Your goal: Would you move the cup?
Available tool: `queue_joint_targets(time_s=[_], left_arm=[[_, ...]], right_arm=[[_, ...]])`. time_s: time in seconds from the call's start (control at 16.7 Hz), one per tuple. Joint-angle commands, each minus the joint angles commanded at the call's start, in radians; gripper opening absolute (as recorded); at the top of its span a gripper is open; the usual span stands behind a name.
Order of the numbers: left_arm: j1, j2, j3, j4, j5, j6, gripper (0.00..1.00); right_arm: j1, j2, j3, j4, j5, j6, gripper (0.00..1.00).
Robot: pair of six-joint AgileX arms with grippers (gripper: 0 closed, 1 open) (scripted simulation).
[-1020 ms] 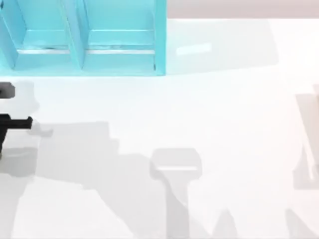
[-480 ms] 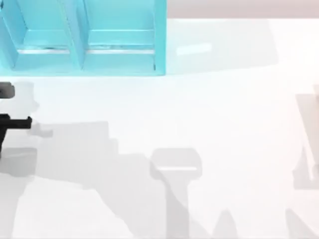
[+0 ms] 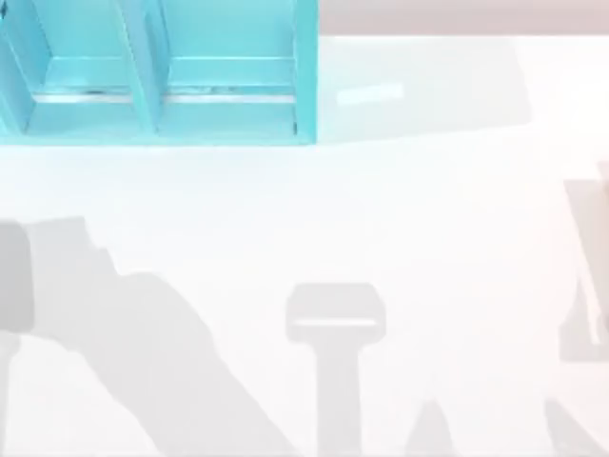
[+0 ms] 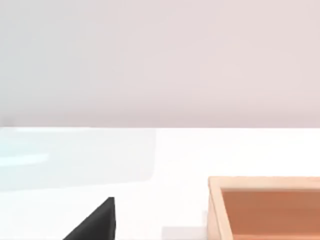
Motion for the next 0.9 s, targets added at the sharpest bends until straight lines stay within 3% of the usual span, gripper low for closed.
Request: queue_joint_targets(time_s=[0.3, 0.66, 0.9], left_arm=[[0.185, 0.044, 0.194, -0.133, 0.027, 0.185, 0.0], [0.195, 0.044, 0.202, -0.136, 0.026, 0.198, 0.0], [0.2, 0.078, 0.13, -0.027, 0.028, 0.206, 0.0]], right_arm=[[0.0, 0.0, 0.0, 0.0, 0.0, 0.0, 1.0], [0.0, 0.0, 0.0, 0.0, 0.0, 0.0, 1.0], [0.0, 0.0, 0.0, 0.0, 0.0, 0.0, 1.0]])
